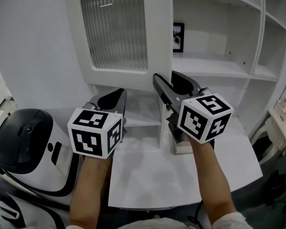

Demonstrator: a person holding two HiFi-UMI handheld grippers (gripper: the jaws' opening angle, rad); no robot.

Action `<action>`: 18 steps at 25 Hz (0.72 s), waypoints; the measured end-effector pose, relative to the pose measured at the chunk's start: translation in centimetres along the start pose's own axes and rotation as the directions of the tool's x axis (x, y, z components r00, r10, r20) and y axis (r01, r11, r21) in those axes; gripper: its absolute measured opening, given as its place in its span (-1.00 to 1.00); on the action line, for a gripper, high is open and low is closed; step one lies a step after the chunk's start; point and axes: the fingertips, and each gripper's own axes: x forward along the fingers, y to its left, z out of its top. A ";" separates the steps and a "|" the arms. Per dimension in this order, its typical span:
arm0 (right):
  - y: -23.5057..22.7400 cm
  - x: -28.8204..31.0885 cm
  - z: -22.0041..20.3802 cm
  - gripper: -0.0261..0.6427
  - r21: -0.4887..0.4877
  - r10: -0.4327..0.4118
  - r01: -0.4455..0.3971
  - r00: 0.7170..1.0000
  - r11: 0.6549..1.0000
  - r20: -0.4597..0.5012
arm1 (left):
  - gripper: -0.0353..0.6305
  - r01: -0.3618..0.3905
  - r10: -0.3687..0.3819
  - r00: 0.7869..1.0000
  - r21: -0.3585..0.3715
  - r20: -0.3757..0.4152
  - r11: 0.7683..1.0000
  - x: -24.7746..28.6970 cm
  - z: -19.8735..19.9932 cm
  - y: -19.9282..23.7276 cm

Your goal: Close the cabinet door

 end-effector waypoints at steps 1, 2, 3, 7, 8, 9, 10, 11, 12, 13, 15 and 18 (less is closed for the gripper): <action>-0.2 0.1 0.0 -0.44 -0.011 -0.006 0.006 1.000 1.000 0.001 | -0.88 -0.004 0.004 1.000 0.000 0.000 1.000 0.2 0.0 0.0; -0.5 0.2 0.0 -0.43 -0.021 -0.011 0.011 1.000 1.000 0.001 | -0.88 -0.007 0.007 1.000 -0.001 -0.001 1.000 0.4 -0.1 0.0; -0.7 0.4 -0.1 -0.42 -0.028 -0.016 0.016 1.000 0.999 0.001 | -0.88 -0.010 0.010 1.000 -0.002 0.000 1.000 0.6 -0.1 0.1; -1.8 0.8 -0.2 -0.33 -0.041 -0.025 0.025 1.000 0.999 -0.001 | -0.88 -0.024 0.024 1.000 -0.010 0.006 1.000 1.5 0.1 0.2; -2.0 0.9 -0.2 -0.30 -0.045 -0.025 0.025 1.000 0.999 -0.002 | -0.88 -0.026 0.026 1.000 -0.012 0.009 1.000 1.8 0.2 0.2; -2.2 1.0 -0.2 -0.29 -0.048 -0.025 0.024 1.000 0.999 -0.003 | -0.88 -0.027 0.027 1.000 -0.013 0.011 1.000 2.1 0.3 0.2; -2.5 1.1 -0.2 -0.28 -0.051 -0.025 0.024 1.000 0.998 -0.003 | -0.88 -0.027 0.028 1.000 -0.014 0.013 1.000 2.3 0.3 0.1; -2.7 1.2 -0.2 -0.27 -0.054 -0.026 0.026 1.000 0.998 -0.002 | -0.88 -0.027 0.027 1.000 -0.014 0.015 1.000 2.6 0.4 0.0; -3.0 1.3 -0.2 -0.25 -0.056 -0.030 0.030 1.000 0.998 0.000 | -0.88 -0.027 0.027 0.999 -0.014 0.017 1.000 2.9 0.5 0.0; -3.3 1.5 -0.2 -0.22 -0.058 -0.033 0.033 0.999 0.998 0.002 | -0.88 -0.028 0.028 0.999 -0.014 0.019 1.000 3.1 0.6 -0.1; -3.8 1.8 -0.3 -0.19 -0.057 -0.035 0.035 0.999 0.998 0.002 | -0.88 -0.031 0.032 0.999 -0.015 0.021 0.999 3.6 0.6 0.1; -4.5 2.3 -0.5 -0.19 -0.049 -0.028 0.028 1.000 0.998 0.000 | -0.88 -0.039 0.040 0.999 -0.016 0.023 0.999 4.2 0.7 0.4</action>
